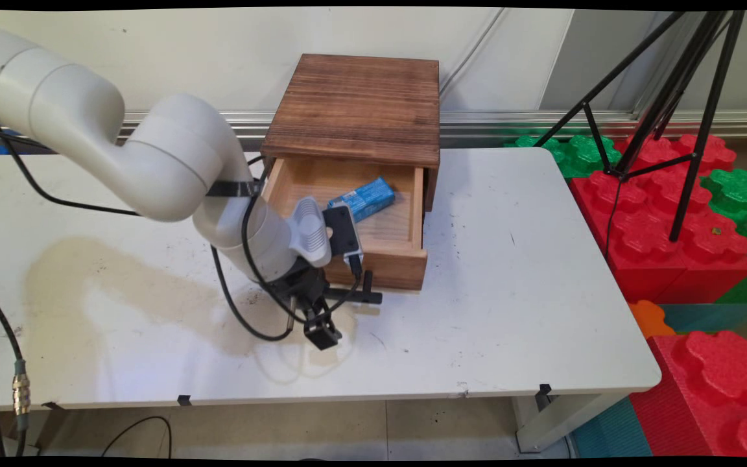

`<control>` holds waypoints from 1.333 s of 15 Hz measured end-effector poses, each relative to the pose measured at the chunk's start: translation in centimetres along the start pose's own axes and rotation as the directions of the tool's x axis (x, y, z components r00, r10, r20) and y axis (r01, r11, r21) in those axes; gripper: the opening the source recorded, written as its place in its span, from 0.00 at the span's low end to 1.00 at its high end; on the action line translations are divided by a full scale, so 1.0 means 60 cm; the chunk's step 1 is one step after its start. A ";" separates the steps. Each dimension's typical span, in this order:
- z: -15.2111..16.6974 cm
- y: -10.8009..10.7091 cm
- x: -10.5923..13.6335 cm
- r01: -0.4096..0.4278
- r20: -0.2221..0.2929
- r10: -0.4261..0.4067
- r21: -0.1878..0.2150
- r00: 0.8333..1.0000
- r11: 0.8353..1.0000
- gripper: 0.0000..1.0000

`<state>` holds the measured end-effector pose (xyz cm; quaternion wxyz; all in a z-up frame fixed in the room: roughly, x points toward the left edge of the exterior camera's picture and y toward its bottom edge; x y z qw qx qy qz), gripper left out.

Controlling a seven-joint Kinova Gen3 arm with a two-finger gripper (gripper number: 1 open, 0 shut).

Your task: Open the drawer

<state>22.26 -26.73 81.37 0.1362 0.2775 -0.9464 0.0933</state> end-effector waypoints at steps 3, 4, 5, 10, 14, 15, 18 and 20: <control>-0.005 0.019 -0.008 0.004 0.003 -0.004 -0.006 1.000 1.000 1.00; -0.007 0.026 -0.011 0.005 0.004 -0.005 -0.009 1.000 1.000 1.00; -0.008 0.032 -0.014 0.005 0.006 -0.005 -0.011 1.000 1.000 1.00; -0.016 0.062 -0.028 -0.004 0.001 0.004 -0.018 1.000 1.000 1.00; -0.023 0.080 -0.037 -0.009 -0.002 0.009 -0.019 1.000 1.000 1.00; -0.025 0.085 -0.039 -0.011 -0.004 0.011 -0.018 1.000 1.000 1.00; -0.030 0.098 -0.045 -0.012 -0.008 0.012 -0.018 1.000 1.000 1.00; -0.032 0.104 -0.048 -0.012 -0.009 0.012 -0.018 1.000 1.000 1.00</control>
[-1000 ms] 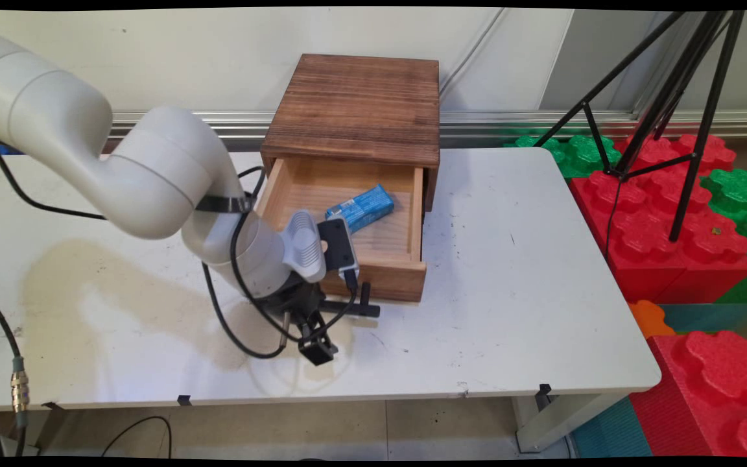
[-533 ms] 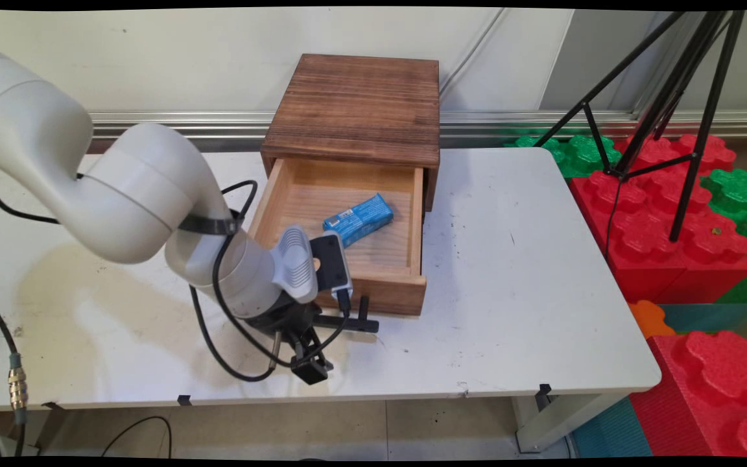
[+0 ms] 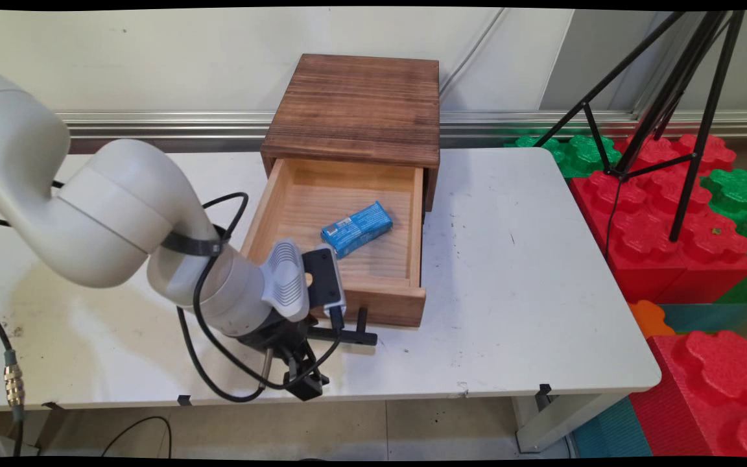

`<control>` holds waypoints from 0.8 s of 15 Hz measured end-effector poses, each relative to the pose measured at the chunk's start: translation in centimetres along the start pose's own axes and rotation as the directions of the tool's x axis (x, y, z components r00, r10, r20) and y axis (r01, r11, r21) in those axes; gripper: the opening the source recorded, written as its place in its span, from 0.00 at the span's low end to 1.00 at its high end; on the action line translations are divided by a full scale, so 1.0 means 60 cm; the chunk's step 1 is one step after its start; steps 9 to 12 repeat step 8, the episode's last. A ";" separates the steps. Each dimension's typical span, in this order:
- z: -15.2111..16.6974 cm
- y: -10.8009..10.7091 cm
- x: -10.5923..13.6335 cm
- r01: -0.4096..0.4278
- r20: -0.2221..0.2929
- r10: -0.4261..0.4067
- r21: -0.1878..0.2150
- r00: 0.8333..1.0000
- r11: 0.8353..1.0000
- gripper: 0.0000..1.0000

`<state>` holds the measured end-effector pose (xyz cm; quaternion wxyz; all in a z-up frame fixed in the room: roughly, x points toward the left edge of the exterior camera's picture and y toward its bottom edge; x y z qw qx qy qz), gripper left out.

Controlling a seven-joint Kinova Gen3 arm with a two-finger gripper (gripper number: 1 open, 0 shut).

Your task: Open the drawer

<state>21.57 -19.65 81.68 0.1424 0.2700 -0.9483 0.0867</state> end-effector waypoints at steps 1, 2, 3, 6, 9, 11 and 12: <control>-0.001 0.003 -0.002 0.000 -0.001 0.000 0.000 1.000 1.000 1.00; -0.002 0.006 -0.003 0.000 -0.001 0.000 0.000 1.000 1.000 1.00; -0.004 0.009 -0.004 -0.001 -0.001 0.001 0.000 1.000 1.000 1.00; -0.007 0.015 -0.008 -0.003 -0.003 0.003 0.001 1.000 1.000 1.00; -0.010 0.020 -0.010 -0.005 -0.005 0.005 0.003 1.000 1.000 1.00; -0.010 0.020 -0.010 -0.005 -0.005 0.005 0.003 1.000 1.000 1.00; -0.010 0.020 -0.010 -0.005 -0.005 0.005 0.003 1.000 1.000 1.00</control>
